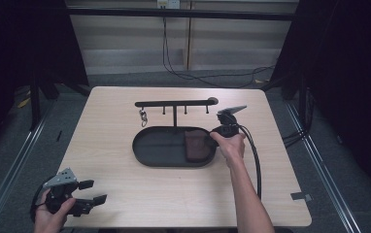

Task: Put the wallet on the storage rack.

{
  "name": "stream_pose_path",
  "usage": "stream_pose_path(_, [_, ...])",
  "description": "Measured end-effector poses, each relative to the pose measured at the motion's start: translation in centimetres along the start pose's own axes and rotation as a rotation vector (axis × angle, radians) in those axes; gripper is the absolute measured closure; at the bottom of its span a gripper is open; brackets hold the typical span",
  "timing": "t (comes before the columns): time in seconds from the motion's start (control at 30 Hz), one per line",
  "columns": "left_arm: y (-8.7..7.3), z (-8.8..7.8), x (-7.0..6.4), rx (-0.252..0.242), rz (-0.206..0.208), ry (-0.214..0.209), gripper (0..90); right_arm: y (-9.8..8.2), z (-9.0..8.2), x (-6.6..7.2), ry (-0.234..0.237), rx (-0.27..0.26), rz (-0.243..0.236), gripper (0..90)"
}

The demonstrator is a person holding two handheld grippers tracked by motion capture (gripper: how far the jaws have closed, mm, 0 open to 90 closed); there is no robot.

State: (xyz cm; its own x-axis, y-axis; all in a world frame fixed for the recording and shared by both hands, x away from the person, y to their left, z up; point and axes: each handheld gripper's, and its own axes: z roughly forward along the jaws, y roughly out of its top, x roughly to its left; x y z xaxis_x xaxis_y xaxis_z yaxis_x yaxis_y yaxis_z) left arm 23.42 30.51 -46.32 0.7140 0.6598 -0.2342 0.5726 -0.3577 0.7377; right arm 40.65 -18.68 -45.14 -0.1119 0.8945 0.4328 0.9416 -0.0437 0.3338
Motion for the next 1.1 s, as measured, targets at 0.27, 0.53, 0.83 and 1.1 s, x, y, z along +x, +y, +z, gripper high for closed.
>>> stream_pose_path(0.27, [0.0,0.0,0.0,0.001,-0.006,0.001,19.1,0.0,-1.0,0.0,0.012,-0.037,-0.009,53.3])
stream_pose_path(0.53, [0.0,0.0,0.1,-0.004,-0.015,0.003,19.1,-0.4,-2.5,-0.1,0.018,-0.058,-0.035,29.5])
stream_pose_path(0.83, [0.0,0.1,0.3,-0.016,-0.029,0.018,19.1,-1.3,-4.5,0.3,0.008,-0.118,-0.099,18.7])
stream_pose_path(1.1, [0.1,0.2,0.3,-0.025,-0.052,0.028,19.1,-2.9,-5.4,-0.3,-0.001,-0.153,-0.141,15.3])
